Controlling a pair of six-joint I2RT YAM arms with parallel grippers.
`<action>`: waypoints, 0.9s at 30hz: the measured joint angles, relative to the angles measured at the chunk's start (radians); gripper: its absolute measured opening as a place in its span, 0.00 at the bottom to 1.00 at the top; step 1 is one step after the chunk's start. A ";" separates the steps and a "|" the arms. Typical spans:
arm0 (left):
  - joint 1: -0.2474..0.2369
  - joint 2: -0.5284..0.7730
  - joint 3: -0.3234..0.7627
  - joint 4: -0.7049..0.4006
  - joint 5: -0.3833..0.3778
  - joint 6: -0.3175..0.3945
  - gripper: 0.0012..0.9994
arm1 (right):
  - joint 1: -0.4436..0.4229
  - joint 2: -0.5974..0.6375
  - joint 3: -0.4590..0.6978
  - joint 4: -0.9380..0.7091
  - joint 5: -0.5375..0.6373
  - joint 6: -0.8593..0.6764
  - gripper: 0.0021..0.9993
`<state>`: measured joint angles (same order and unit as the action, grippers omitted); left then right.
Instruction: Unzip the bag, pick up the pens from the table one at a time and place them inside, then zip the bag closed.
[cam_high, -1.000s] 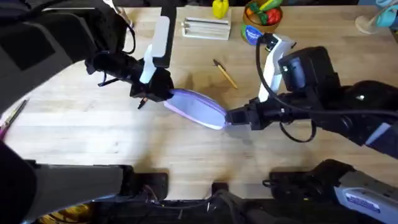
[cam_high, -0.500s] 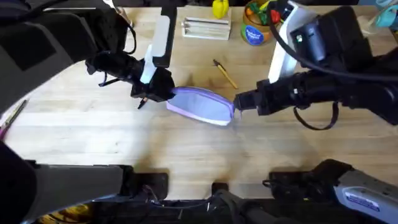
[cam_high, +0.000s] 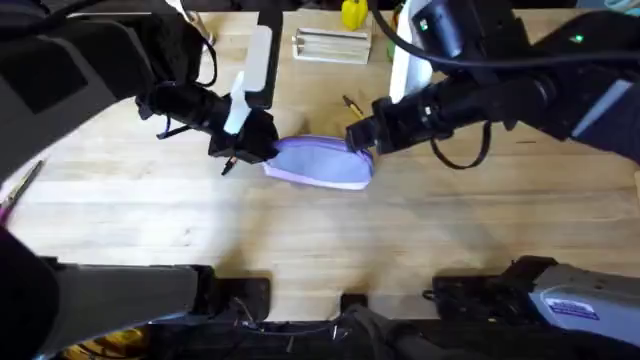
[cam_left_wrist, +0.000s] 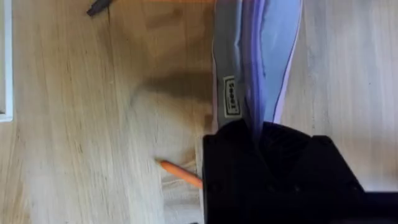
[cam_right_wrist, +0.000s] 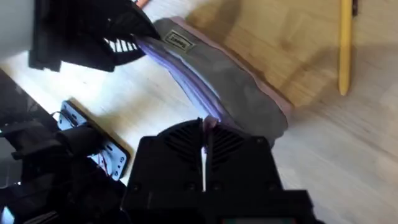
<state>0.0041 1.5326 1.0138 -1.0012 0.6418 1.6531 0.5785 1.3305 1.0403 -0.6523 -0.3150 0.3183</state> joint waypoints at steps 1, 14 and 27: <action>0.000 0.000 0.000 0.001 0.000 0.000 0.04 | 0.008 0.019 0.022 0.005 0.000 0.000 0.03; 0.010 0.000 0.001 0.006 -0.029 0.000 0.04 | 0.067 0.277 0.132 0.331 -0.071 0.064 0.03; 0.012 0.000 0.001 -0.016 -0.061 -0.003 0.04 | 0.198 0.374 0.148 0.412 -0.067 0.128 0.03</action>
<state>0.0158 1.5326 1.0145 -1.0174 0.5809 1.6501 0.7762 1.7050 1.1883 -0.2405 -0.3815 0.4463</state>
